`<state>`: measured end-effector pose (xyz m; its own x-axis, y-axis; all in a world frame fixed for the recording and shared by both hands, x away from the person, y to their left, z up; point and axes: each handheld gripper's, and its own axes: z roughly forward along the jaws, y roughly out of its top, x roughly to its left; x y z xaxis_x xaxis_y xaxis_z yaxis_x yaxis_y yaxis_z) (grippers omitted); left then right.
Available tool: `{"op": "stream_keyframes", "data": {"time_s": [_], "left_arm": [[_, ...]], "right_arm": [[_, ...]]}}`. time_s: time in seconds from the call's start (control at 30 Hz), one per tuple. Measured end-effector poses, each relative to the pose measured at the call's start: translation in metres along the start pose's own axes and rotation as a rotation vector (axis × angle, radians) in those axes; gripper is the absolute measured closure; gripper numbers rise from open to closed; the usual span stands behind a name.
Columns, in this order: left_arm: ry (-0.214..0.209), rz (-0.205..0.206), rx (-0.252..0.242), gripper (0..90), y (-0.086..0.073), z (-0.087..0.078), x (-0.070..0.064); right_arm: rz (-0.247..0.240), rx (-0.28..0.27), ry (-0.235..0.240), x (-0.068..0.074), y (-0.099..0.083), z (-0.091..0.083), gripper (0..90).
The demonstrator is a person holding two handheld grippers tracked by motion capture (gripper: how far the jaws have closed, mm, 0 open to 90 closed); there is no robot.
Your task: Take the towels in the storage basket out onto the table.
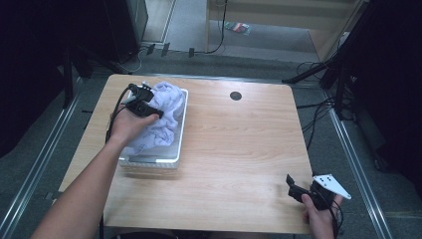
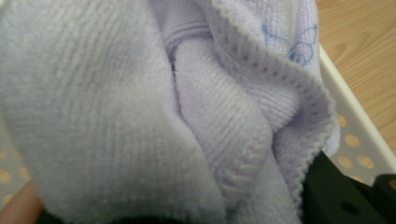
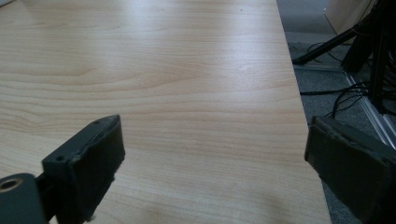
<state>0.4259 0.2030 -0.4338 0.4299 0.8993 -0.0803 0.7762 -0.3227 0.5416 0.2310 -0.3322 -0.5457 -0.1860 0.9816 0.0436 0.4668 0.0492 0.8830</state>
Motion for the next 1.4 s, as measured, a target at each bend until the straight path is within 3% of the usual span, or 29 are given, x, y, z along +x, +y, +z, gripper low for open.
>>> {"op": "stream_keyframes", "data": {"time_s": [0.47, 0.73, 0.97, 1.4], "left_arm": [[0.015, -0.005, -0.04, 68.1, 0.015, -0.03, 0.002], [0.008, 0.016, -0.071, 67.9, 0.032, -0.054, -0.005], [0.007, 0.051, -0.099, 67.9, 0.048, -0.072, -0.019], [-0.009, 0.12, -0.107, 67.7, 0.073, -0.078, -0.055]], "right_arm": [[-0.043, -0.001, -0.03, 0.004, -0.001, 0.0, 0.0], [-0.044, 0.0, -0.035, 0.005, -0.001, 0.0, 0.0], [-0.045, 0.002, -0.033, 0.005, -0.001, 0.0, 0.0], [-0.044, 0.0, -0.031, 0.005, -0.001, 0.0, 0.0]]}}
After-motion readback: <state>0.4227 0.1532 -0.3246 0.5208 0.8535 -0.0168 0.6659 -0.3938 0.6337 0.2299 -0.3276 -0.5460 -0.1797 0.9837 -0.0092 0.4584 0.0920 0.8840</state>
